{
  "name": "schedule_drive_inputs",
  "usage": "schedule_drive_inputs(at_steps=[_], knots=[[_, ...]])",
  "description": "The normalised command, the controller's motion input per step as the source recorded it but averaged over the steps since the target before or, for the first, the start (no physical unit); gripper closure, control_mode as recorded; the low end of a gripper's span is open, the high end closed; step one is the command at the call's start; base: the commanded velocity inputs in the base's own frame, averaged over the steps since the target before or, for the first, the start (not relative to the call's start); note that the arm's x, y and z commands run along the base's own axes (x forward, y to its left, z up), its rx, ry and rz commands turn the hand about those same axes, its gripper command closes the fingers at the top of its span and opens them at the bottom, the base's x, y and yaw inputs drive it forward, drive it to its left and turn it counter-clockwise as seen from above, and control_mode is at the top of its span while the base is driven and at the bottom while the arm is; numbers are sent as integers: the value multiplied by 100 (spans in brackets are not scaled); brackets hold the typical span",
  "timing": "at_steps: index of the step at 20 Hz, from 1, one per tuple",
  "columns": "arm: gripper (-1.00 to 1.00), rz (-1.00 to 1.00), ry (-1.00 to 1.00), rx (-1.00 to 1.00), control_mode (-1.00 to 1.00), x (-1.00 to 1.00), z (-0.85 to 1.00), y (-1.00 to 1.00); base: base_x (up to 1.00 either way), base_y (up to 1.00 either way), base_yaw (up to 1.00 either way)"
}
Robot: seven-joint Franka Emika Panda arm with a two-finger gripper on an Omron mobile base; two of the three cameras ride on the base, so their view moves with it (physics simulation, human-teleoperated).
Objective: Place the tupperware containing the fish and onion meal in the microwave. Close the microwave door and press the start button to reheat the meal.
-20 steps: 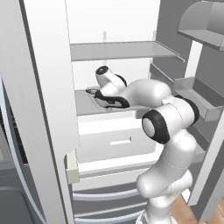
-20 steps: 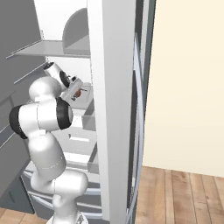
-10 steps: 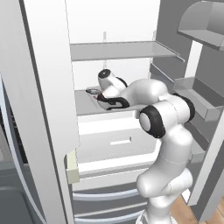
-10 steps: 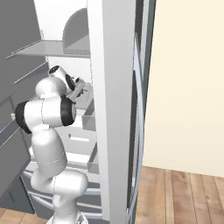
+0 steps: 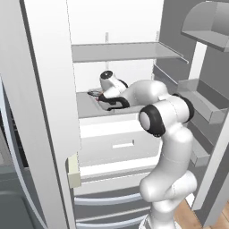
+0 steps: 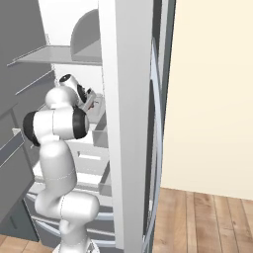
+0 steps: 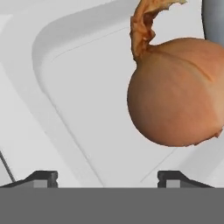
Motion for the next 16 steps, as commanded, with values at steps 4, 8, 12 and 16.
schedule_drive_inputs(at_steps=[4,8,12,16], knots=[[100,6,0,0,-100,-1,-34,1,0,0,0],[100,1,-4,0,-100,-27,-12,1,0,0,0],[100,0,-20,0,-100,-73,34,8,0,0,0],[100,0,-19,1,-100,-94,50,15,0,0,0]])
